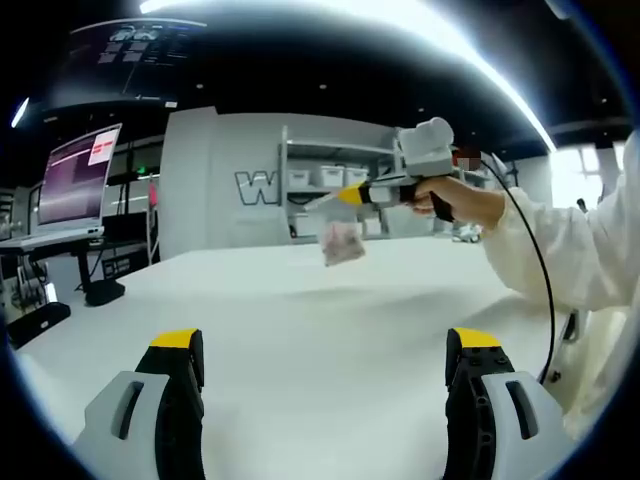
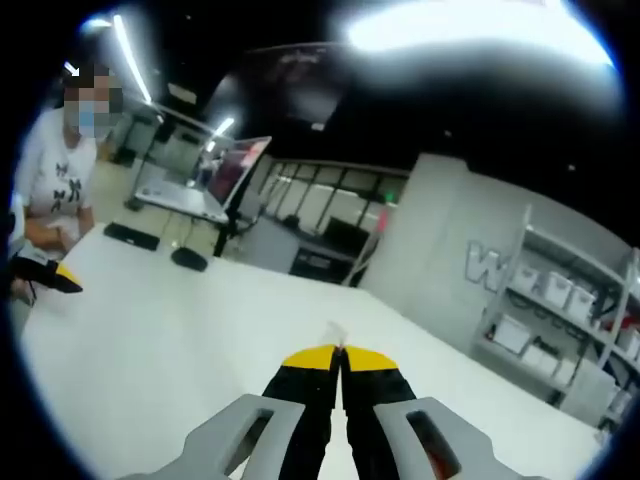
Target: Open the resealable bag by pulling the two sides of the seal apart until the entire bag opening is separated and visibly accessible.
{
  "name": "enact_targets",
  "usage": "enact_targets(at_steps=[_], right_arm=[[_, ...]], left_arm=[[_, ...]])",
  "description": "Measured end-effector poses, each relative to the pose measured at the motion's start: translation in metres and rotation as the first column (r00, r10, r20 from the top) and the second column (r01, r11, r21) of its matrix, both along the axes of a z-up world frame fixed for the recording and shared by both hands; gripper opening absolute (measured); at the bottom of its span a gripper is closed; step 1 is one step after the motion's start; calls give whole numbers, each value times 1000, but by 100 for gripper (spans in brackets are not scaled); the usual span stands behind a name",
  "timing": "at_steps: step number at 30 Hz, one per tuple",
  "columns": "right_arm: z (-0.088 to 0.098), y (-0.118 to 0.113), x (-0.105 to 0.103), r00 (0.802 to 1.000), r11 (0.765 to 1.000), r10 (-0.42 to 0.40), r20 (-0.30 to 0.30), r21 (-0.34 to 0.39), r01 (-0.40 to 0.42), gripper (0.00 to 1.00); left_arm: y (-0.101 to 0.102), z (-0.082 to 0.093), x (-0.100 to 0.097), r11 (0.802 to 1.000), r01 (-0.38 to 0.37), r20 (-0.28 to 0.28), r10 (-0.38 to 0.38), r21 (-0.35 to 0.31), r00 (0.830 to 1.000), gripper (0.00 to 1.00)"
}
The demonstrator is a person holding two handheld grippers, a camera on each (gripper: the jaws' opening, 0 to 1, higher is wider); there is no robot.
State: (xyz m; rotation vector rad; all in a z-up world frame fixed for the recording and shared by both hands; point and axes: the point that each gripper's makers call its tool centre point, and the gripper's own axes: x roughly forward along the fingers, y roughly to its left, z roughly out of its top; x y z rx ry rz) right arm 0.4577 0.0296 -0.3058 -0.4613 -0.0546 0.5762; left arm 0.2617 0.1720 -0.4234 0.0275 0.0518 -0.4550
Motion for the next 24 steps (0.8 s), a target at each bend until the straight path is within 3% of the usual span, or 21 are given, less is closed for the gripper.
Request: enact_targets(at_steps=[24], right_arm=[[-7,0,-22,999,999,34,1,-7,-34,0]], left_arm=[[-1,-3,0,1000,2,-6,-2,3,1000,100]])
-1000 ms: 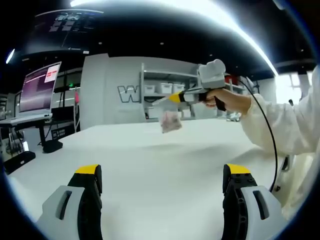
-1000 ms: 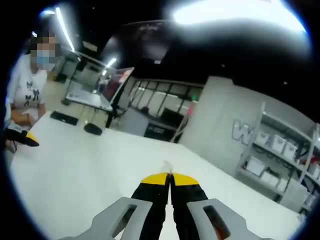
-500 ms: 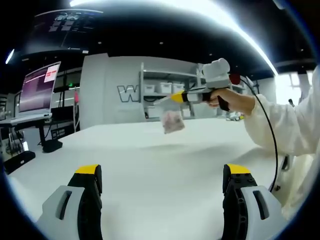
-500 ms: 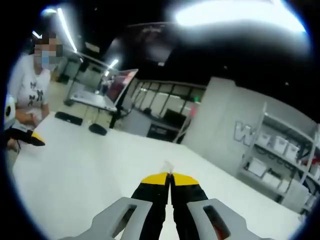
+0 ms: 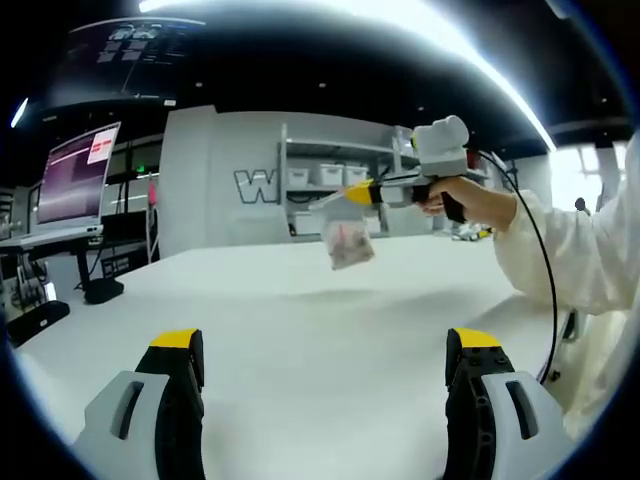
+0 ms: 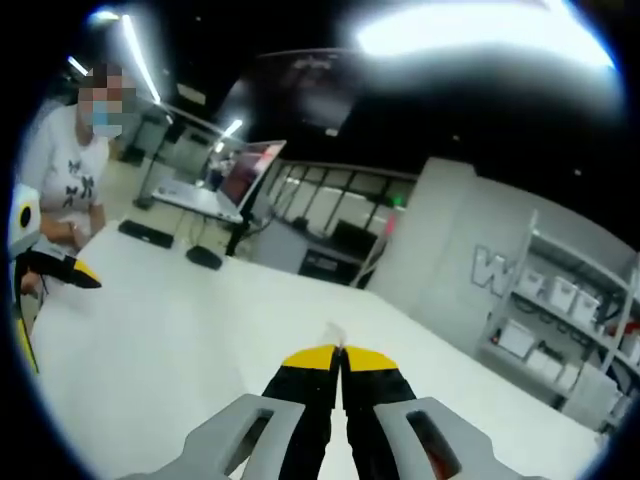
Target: Open the resealable bag by pulling the two sides of the seal apart until the entire bag opening is separated and visibly accessible.
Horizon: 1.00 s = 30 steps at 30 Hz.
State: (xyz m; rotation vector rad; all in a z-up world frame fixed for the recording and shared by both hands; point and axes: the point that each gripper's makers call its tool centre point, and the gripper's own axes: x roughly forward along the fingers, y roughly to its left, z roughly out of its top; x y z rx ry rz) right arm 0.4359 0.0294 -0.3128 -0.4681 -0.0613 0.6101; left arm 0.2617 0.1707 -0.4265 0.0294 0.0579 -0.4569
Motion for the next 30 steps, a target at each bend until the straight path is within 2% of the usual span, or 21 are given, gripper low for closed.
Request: enact_targets(at_steps=[30], right_arm=[[-9,-8,-23,1000,999,12,-6,32,-11,0]], left_arm=[[-3,-2,2,1000,9,-4,-9,4,1000,100]])
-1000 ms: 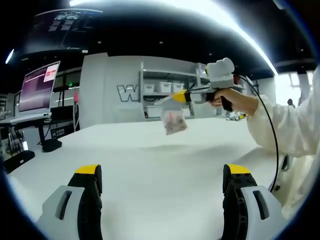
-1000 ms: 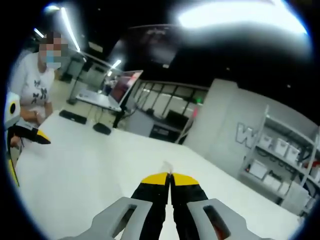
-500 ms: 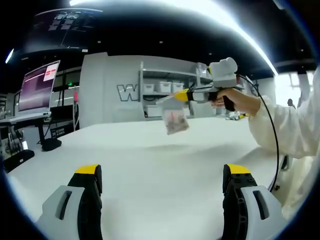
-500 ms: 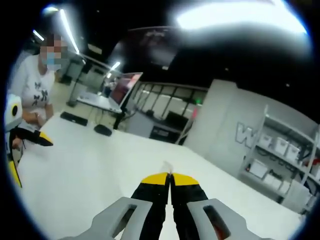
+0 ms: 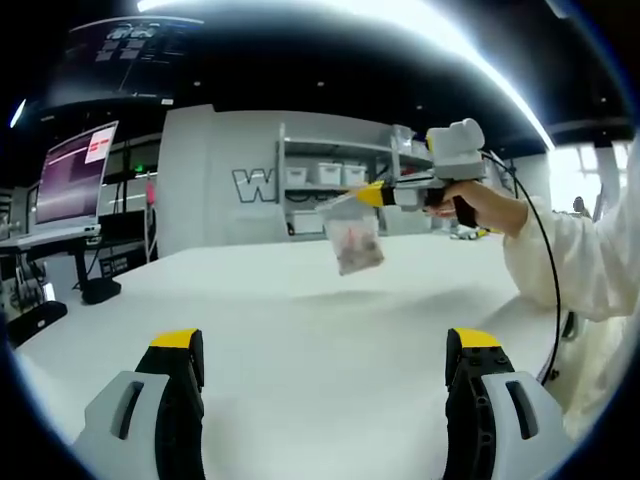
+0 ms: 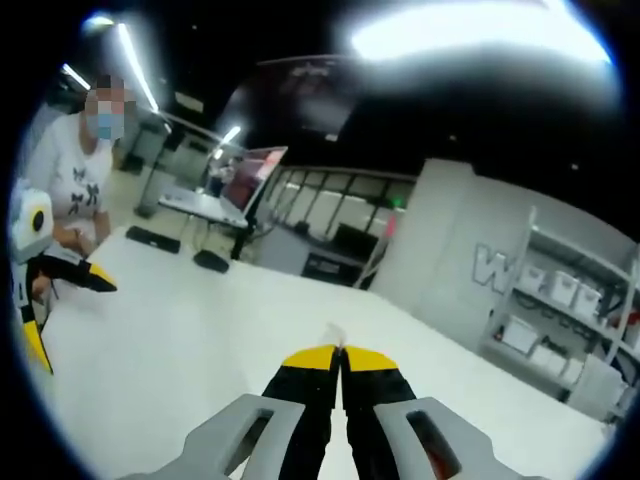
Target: Open the resealable bag by pulling the two sides of the seal apart until the entire bag opening is separated and visibly accessible.
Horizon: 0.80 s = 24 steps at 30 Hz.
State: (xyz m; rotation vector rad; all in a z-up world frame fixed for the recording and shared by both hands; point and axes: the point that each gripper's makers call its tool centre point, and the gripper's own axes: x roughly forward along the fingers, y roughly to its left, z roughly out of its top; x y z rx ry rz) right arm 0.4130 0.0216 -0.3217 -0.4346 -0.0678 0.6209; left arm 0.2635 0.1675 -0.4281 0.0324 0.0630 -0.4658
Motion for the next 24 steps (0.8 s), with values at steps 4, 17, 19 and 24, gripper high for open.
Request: enact_targets(at_steps=[4,17,19,24], right_arm=[[3,-3,-3,1000,1000,1,6,9,-1,0],[1,-13,-15,1000,999,2,0,32,-2,0],[1,-13,-17,1000,1000,3,2,31,-3,0],[3,-14,-25,1000,999,13,9,35,-13,0]], left_arm=[[-1,1,0,1000,2,1,-2,2,1000,100],[-3,1,-1,1000,6,-1,-6,5,1000,100],[-4,1,-1,1000,7,0,-7,6,1000,100],[-4,0,-1,1000,6,-2,-6,6,1000,100]])
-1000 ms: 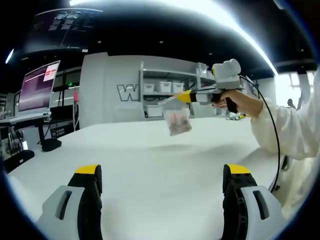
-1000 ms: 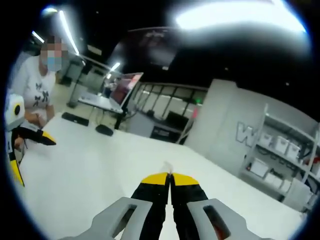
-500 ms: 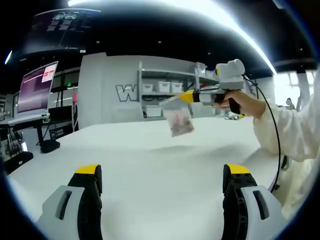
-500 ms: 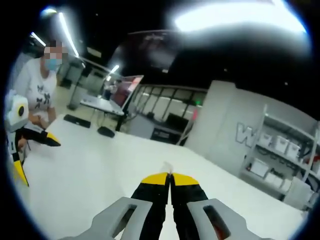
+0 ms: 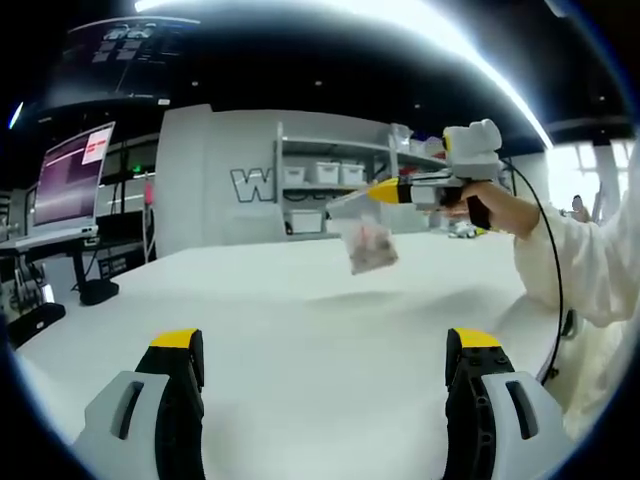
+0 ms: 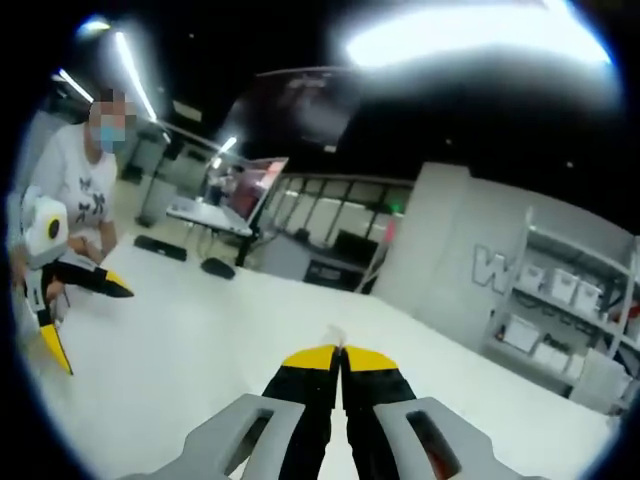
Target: Open the resealable bag by pulling the two sides of the seal apart until the entire bag opening is separated and visibly accessible.
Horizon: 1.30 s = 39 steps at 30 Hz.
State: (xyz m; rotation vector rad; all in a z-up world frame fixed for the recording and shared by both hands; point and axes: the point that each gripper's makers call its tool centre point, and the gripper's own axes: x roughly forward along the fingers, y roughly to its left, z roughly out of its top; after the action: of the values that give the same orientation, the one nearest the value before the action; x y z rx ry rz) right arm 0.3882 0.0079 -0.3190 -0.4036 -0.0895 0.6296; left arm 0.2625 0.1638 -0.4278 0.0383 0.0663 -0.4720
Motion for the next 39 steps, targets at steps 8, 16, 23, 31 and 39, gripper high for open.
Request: enact_targets(at_steps=[8,16,23,31,39], right_arm=[[0,3,-10,1000,1000,21,6,-2,-21,0],[-3,4,-18,999,999,34,6,-10,-34,0],[-6,2,-24,999,999,37,6,1,-37,0],[-6,2,-35,999,999,46,12,10,-46,0],[-4,3,-46,998,999,54,24,5,-54,0]], left_arm=[[-2,-1,0,1000,3,-2,-3,2,1000,100],[-1,-4,0,1000,0,-7,0,3,1000,100],[-2,-6,-1,1000,5,-10,-5,2,1000,100],[-3,-6,0,1000,3,-9,-3,3,1000,100],[-3,-4,1,1000,4,-4,-4,6,1000,100]])
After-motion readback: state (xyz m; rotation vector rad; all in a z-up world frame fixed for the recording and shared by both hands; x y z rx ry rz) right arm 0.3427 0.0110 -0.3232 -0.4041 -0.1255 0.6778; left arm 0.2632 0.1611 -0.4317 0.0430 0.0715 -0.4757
